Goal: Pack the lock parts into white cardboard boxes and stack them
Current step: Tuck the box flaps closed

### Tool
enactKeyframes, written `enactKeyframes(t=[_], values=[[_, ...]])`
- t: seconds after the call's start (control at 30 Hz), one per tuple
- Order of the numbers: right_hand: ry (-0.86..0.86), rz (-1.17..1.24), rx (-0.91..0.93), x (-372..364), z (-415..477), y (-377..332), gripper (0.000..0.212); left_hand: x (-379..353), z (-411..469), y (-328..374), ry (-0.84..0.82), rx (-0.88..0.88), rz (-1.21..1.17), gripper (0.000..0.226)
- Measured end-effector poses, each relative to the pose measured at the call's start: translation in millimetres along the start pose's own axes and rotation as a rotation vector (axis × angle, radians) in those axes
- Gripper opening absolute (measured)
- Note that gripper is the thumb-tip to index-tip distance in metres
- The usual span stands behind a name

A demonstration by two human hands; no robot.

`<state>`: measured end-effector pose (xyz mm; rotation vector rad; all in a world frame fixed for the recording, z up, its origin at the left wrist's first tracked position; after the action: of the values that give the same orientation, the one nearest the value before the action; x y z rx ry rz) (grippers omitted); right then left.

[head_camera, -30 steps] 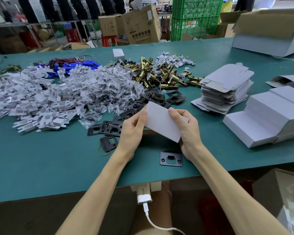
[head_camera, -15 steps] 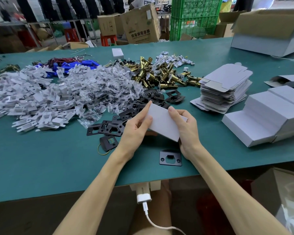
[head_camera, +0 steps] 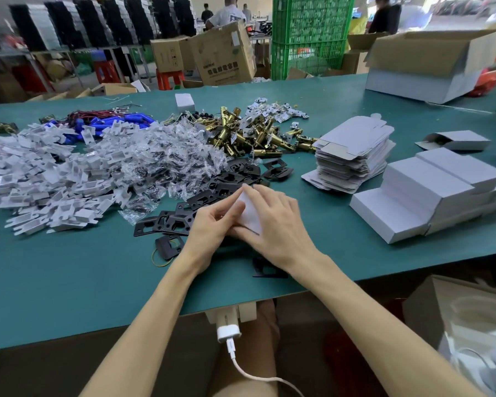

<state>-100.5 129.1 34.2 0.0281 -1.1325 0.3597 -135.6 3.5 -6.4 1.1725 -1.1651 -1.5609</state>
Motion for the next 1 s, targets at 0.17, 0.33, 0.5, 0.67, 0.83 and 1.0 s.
enactKeyframes(t=[0.17,0.33,0.5,0.67,0.83,1.0], values=[[-0.130,-0.082,-0.072,-2,-14,22,0.075,-16,-5,-3,-0.115,0.032,0.013,0.039],[-0.182,-0.243,-0.315,9,-29,88,0.072,-14,-2,-6,-0.109,0.035,0.041,0.031],[-0.091,-0.260,-0.331,25,-32,111,0.041,-12,-2,-7,-0.104,0.037,0.055,0.029],[-0.072,-0.125,-0.086,7,-28,70,0.063,-11,-1,-8,-0.098,0.035,0.061,0.028],[-0.188,0.228,-0.248,-11,-25,83,0.052,-9,-1,-10,-0.096,0.032,0.061,0.028],[-0.145,0.385,-0.363,-4,-30,103,0.054,-7,0,-12,-0.090,0.036,0.063,0.028]])
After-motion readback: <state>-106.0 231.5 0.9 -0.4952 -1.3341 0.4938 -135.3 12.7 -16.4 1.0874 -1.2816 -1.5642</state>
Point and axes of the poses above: each hand's wrist, its own z-axis towards the middle knuckle, its own x-axis out of the back of the hand, y = z × x, the point moved 9 cm from there along z, towards the middle knuckle, and after that the axes turned 10 degrees about -z, right-handed, at the moved point
